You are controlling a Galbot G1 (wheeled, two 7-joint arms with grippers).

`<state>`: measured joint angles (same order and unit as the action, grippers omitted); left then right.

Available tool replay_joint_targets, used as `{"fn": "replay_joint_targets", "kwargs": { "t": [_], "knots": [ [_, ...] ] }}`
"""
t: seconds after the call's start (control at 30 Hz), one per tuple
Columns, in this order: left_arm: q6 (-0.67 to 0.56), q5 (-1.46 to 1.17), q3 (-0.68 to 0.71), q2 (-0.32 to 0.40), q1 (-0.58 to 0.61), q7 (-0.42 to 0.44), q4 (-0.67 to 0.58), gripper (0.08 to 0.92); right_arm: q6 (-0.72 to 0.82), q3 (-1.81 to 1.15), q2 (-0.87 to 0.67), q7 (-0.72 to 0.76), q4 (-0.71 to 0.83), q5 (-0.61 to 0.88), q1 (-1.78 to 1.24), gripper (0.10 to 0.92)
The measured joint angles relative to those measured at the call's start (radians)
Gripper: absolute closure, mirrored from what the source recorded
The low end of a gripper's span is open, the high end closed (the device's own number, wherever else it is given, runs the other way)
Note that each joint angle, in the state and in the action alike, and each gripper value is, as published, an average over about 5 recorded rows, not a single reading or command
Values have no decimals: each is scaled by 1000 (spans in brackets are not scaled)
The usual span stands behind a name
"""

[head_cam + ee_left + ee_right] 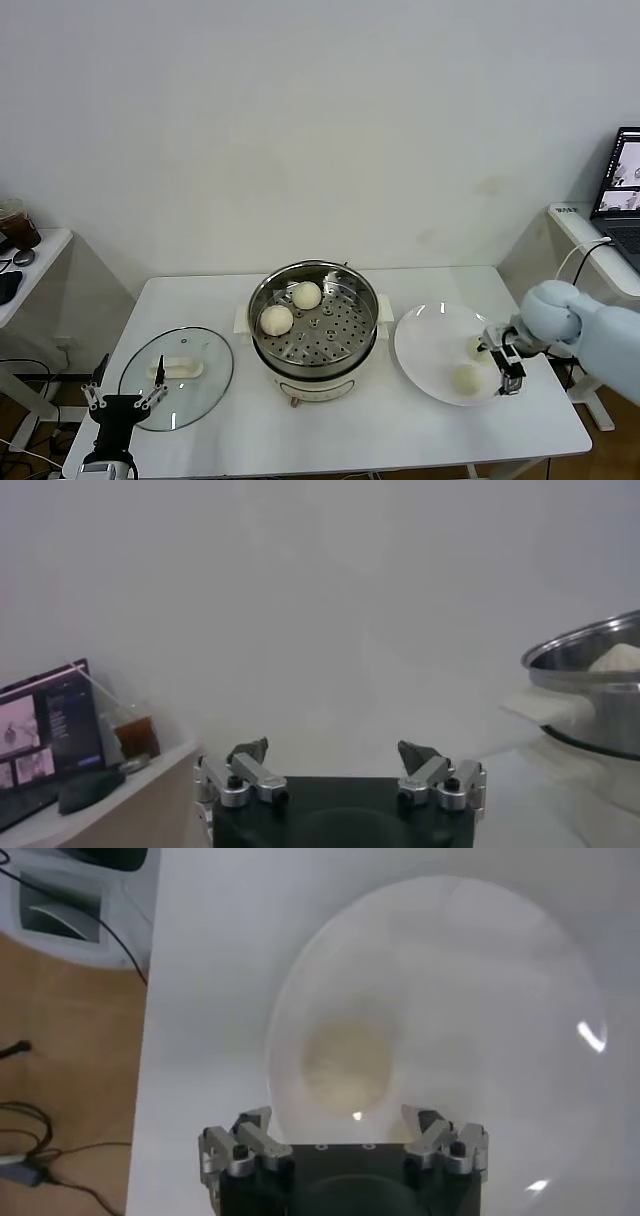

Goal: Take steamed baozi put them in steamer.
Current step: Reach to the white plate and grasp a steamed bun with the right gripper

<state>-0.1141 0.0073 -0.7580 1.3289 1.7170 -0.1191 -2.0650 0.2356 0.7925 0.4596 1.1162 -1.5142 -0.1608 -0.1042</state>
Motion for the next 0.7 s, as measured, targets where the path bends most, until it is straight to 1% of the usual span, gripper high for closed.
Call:
{"fn": "replay_joint_targets", "kwargs": {
  "t": [0.53,0.63,0.7],
  "knots": [
    [0,3,-6,5,3,-1,-2,177,20,-73,74,-35,59,-21,-85,204],
    [0,4,-5,6,1,-1,-1,177,28,-74,85,-36,67,-26,-88,219],
    [1,4,-5,6,0,-2,-1,177,34,-72,92,-35,72,-30,-88,244]
  ]
}}
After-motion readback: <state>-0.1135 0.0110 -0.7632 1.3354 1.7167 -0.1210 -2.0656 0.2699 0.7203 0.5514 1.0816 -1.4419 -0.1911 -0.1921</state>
